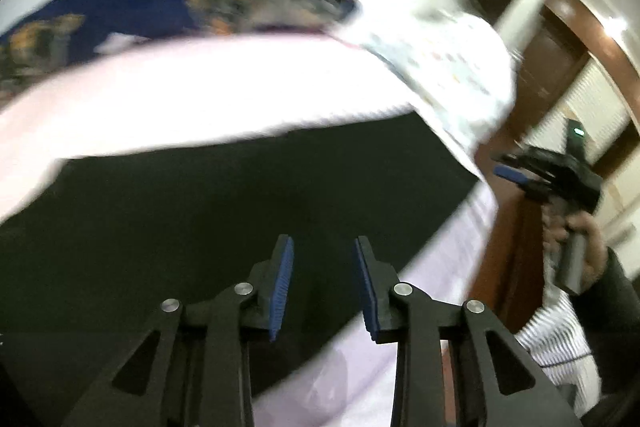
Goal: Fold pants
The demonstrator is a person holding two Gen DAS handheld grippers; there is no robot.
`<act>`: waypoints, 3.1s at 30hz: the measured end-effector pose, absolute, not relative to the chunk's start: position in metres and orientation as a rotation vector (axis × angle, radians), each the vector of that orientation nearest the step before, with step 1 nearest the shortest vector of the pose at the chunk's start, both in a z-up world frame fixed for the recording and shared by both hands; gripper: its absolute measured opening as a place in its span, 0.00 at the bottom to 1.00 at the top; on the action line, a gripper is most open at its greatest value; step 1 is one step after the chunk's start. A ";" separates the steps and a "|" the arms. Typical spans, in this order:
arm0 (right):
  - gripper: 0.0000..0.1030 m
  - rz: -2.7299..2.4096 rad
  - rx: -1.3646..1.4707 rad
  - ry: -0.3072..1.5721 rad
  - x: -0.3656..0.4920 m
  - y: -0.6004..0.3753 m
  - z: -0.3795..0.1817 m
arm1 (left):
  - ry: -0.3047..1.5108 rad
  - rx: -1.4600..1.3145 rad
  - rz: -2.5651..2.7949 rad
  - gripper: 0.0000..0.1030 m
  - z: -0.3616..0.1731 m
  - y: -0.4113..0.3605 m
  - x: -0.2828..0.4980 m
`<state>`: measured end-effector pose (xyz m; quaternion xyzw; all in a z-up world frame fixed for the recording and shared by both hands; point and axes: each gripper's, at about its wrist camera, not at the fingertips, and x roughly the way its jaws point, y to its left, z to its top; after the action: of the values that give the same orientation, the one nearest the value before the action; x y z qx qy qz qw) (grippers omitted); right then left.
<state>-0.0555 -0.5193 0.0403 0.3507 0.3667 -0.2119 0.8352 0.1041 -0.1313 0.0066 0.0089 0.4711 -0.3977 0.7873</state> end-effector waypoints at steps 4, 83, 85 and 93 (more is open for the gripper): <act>0.32 -0.195 0.558 0.877 0.020 -0.459 0.052 | 0.962 0.021 -0.643 0.32 0.018 -0.067 0.132; 0.42 -0.158 0.725 0.934 -0.009 -0.521 -0.007 | 1.089 0.019 -0.539 0.40 -0.020 -0.051 0.184; 0.42 -0.209 0.777 0.916 -0.037 -0.541 -0.006 | 1.089 0.020 -0.542 0.41 -0.013 -0.049 0.173; 0.42 -0.303 0.941 0.876 -0.097 -0.566 -0.034 | 1.098 0.006 -0.617 0.45 0.001 -0.073 0.135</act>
<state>-0.0970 -0.5659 -0.0341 0.4372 0.4070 -0.1405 0.7896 0.1355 -0.0727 0.0009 0.0029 0.5135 -0.2884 0.8082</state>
